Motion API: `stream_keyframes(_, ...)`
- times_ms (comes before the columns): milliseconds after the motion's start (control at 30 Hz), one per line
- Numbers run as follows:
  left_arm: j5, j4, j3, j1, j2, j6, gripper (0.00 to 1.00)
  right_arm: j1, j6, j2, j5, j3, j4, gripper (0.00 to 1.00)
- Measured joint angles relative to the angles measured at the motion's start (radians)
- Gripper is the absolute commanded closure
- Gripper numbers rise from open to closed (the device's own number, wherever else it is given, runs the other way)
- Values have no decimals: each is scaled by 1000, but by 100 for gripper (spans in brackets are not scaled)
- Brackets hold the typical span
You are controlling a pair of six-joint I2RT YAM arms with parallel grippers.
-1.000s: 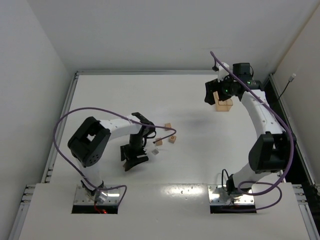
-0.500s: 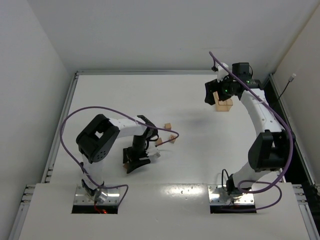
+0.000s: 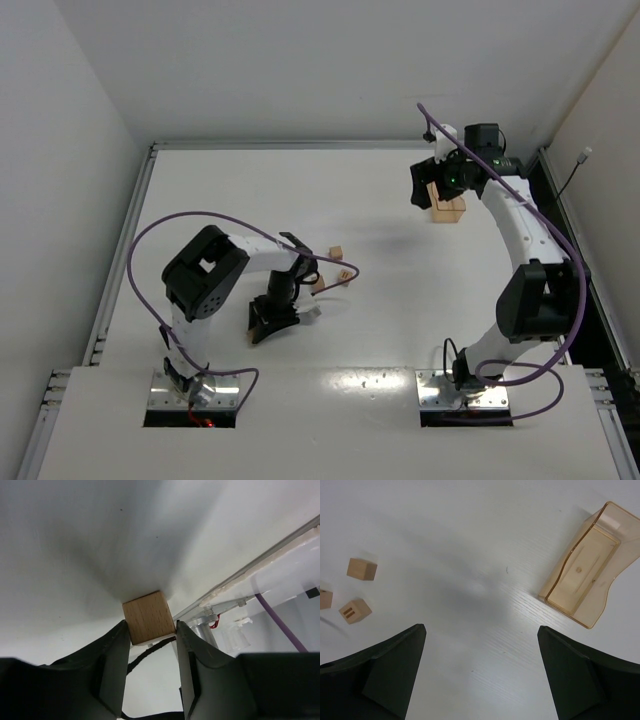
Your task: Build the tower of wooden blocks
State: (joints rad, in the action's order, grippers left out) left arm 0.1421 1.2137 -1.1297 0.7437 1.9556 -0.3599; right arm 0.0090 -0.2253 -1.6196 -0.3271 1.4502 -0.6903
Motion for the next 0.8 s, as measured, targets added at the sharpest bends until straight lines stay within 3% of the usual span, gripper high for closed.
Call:
stream_keyframes(100, -5, 0, -1, 1, 1, 5, 100, 0, -4, 0, 6, 4, 0, 8)
stream_keyframes(267, -27, -5, -19, -2, 1, 26, 100, 0, -8, -3, 6, 7, 0, 9)
stream_keyframes(433, 5, -55, -177, -43, -46, 82, 100, 0, -7, -5, 6, 7, 0, 9)
stream_keyframes(667, 32, -380, -188, -150, -395, 230, 100, 0, 5, -5, -9, 3, 1, 9)
stream_keyframes(800, 20, -530, -144, -156, -447, 288, 100, 5, 17, -5, -15, -2, 2, 9)
